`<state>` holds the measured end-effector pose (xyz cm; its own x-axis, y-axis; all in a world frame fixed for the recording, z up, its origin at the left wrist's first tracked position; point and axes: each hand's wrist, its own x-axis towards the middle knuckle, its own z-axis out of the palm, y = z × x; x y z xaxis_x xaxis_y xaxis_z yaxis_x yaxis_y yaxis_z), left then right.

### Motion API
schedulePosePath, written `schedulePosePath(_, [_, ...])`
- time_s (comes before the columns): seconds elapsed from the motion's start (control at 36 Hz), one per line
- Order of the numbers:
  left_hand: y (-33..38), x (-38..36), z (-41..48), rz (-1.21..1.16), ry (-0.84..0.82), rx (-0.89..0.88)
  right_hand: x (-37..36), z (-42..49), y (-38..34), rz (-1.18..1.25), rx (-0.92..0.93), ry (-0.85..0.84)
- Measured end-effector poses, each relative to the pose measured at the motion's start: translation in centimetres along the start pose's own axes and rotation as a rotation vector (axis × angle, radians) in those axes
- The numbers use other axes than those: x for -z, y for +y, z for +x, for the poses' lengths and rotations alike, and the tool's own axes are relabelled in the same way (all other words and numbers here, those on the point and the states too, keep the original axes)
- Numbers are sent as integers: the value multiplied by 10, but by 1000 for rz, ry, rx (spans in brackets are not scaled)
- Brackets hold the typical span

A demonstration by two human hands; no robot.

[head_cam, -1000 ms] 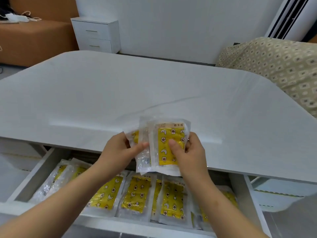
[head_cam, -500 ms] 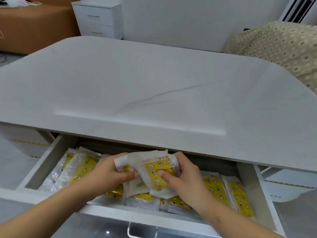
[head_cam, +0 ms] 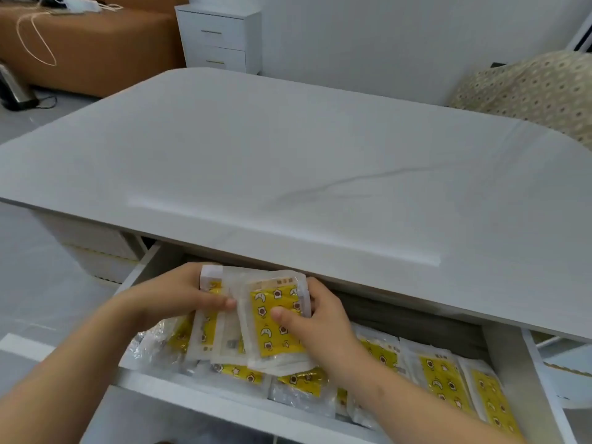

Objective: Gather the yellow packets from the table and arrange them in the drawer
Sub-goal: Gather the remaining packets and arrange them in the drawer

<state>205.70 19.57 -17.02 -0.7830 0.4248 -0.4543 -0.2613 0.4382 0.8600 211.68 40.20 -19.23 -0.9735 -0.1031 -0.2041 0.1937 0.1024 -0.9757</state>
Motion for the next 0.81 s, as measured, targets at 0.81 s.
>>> schedulePosePath(0.81, [-36, 43, 11, 912, 401, 202, -55, 42, 24, -466, -124, 14])
